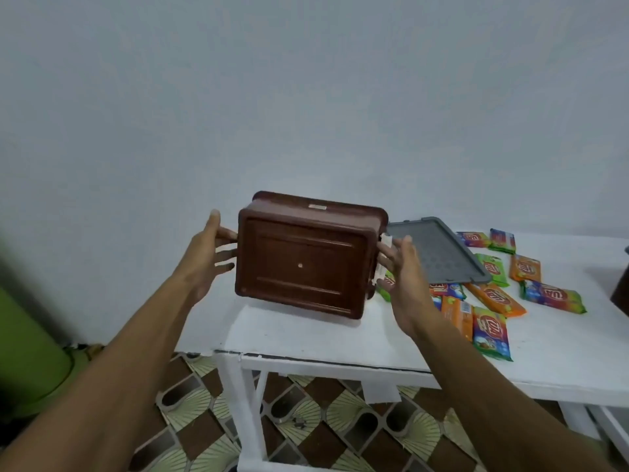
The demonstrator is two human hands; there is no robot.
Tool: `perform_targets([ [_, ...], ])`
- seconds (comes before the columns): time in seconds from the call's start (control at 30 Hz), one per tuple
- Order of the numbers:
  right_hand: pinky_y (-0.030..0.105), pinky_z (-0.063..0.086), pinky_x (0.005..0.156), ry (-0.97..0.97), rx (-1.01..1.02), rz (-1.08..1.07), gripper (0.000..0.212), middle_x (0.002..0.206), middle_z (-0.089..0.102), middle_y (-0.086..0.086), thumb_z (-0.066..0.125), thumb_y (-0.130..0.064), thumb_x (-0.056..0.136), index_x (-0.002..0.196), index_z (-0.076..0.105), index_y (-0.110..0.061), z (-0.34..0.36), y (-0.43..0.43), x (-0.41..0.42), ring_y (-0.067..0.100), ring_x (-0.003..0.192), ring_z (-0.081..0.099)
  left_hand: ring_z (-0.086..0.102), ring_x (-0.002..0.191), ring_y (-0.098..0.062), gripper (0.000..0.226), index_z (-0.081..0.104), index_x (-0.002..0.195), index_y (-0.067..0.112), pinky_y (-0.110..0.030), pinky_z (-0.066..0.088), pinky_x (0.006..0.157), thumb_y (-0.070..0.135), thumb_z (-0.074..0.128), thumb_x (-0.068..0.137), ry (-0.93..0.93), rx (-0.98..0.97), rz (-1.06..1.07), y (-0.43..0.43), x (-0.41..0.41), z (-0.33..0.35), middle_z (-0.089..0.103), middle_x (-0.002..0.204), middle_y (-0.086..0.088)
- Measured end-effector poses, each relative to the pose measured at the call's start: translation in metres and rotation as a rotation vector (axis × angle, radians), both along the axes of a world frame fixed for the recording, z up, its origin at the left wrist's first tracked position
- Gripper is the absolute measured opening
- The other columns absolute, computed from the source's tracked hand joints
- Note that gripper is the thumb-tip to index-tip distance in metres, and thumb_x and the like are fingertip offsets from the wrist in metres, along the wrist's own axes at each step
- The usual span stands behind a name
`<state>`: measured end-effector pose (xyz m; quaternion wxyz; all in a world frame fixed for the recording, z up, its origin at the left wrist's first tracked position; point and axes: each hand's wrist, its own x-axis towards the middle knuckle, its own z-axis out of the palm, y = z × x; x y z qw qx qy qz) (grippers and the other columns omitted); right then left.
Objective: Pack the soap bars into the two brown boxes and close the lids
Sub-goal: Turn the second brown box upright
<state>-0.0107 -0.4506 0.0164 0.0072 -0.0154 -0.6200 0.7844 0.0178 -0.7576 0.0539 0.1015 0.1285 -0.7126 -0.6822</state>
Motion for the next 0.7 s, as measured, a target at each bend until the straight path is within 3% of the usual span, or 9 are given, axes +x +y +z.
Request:
perform_targets([
  [0.07,0.037,0.045,0.090,-0.002,-0.051,-0.025,0.043,0.128,0.061,0.000,0.029,-0.059,0.098,0.129,0.041,-0.032,0.002,0.004,-0.002,0.012,0.114,0.058,0.064,0.095,-0.025,0.062,0.055,0.086,0.016,-0.050,0.042,0.100,0.071,0.028,0.091,0.007,0.071,0.048,-0.005,0.006,-0.004,0.069,0.089,-0.006],
  [0.17,0.049,0.046,0.100,-0.088,-0.057,-0.042,0.034,0.123,0.064,0.008,0.035,-0.065,0.094,0.118,0.042,-0.042,-0.009,0.011,-0.003,0.021,0.114,0.060,0.064,0.094,-0.023,0.073,0.053,0.114,0.019,-0.049,0.040,0.098,0.078,0.020,0.086,-0.080,0.003,0.024,0.000,0.011,-0.021,0.070,0.073,-0.003],
  [0.3,0.051,0.047,0.100,-0.189,-0.037,-0.014,0.051,0.123,0.062,0.005,0.040,-0.060,0.095,0.133,0.049,-0.027,-0.021,0.018,0.006,0.023,0.114,0.058,0.065,0.100,-0.019,0.068,0.050,0.126,0.029,-0.048,0.041,0.100,0.074,0.014,0.090,-0.139,-0.192,-0.038,0.014,0.017,-0.041,0.070,0.101,-0.009],
  [0.43,0.053,0.042,0.104,-0.199,0.048,0.019,0.038,0.124,0.061,0.003,0.051,-0.044,0.097,0.128,0.054,-0.022,-0.026,0.027,0.007,0.024,0.120,0.055,0.062,0.102,-0.017,0.052,0.053,0.123,0.023,-0.048,0.044,0.099,0.059,0.026,0.098,-0.173,-0.238,-0.036,0.015,0.016,-0.053,0.065,0.115,-0.005],
  [0.5,0.049,0.045,0.101,-0.203,0.104,0.003,0.035,0.123,0.061,0.004,0.052,-0.039,0.097,0.125,0.056,-0.019,-0.028,0.029,0.007,0.023,0.119,0.055,0.058,0.112,-0.020,0.060,0.053,0.126,0.022,-0.051,0.044,0.101,0.066,0.034,0.091,-0.208,-0.320,-0.024,0.010,0.016,-0.060,0.061,0.125,-0.003],
  [0.57,0.045,0.049,0.094,-0.222,0.138,-0.016,0.033,0.124,0.060,0.006,0.052,-0.039,0.097,0.124,0.056,-0.020,-0.029,0.031,0.007,0.023,0.118,0.054,0.055,0.117,-0.022,0.074,0.054,0.128,0.021,-0.052,0.043,0.103,0.075,0.037,0.080,-0.240,-0.388,-0.032,0.007,0.016,-0.067,0.059,0.128,-0.002],
  [0.7,0.039,0.050,0.084,-0.214,0.208,-0.027,0.034,0.122,0.061,0.003,0.051,-0.039,0.097,0.125,0.058,-0.021,-0.032,0.040,0.008,0.021,0.117,0.054,0.053,0.116,-0.027,0.060,0.054,0.119,0.010,-0.047,0.043,0.100,0.062,0.040,0.093,-0.185,-0.479,0.026,0.024,0.014,-0.065,0.057,0.123,-0.001],
])
